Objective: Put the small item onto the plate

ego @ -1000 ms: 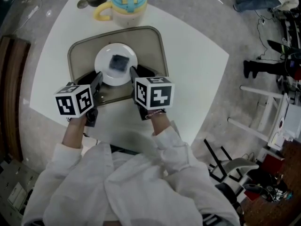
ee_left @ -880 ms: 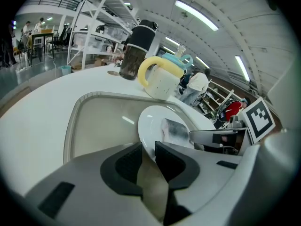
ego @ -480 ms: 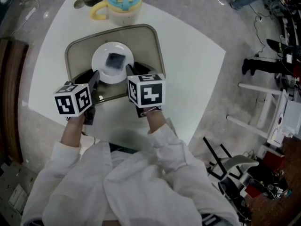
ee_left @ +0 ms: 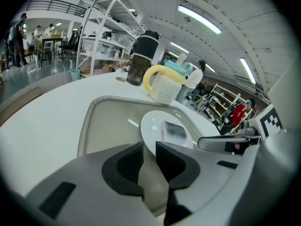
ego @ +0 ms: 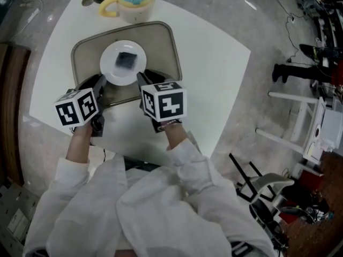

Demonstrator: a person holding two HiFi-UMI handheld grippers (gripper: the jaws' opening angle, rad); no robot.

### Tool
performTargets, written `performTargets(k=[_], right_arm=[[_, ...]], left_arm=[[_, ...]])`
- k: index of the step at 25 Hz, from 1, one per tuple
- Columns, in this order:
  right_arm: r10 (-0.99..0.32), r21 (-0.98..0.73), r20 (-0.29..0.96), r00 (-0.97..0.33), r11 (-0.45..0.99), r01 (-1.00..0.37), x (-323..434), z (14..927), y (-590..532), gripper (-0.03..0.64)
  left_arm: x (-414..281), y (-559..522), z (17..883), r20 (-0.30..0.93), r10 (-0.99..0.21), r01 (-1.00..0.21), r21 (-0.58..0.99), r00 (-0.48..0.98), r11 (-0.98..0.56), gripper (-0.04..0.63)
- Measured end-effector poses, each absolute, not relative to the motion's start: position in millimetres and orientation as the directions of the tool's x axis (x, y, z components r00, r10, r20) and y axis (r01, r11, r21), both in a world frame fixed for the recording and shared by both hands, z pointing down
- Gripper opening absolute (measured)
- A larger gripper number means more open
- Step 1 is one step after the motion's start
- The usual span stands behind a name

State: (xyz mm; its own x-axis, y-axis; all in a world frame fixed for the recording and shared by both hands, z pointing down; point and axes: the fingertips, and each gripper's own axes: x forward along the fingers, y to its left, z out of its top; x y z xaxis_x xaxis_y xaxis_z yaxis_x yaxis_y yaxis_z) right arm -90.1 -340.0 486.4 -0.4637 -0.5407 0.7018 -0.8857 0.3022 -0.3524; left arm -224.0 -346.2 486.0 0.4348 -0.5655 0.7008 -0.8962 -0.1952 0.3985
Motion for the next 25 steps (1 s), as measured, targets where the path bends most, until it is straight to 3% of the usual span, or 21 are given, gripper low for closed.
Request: performTargets(k=[16, 25], right_arm=[[-0.517, -0.386, 0.595, -0.615, 0.487, -0.783, -81, 435, -259, 0.055], [-0.564, -0.350, 0.536, -0.628, 0.529, -0.773, -44, 395, -223, 0.032]], left_arm=[[-160, -262, 430, 0.569, -0.654, -0.860, 0.419, 0.498, -0.291, 0.074], [-115, -225, 403, 0.530, -0.669, -0.848, 0.414, 0.520, -0.332, 0.035]])
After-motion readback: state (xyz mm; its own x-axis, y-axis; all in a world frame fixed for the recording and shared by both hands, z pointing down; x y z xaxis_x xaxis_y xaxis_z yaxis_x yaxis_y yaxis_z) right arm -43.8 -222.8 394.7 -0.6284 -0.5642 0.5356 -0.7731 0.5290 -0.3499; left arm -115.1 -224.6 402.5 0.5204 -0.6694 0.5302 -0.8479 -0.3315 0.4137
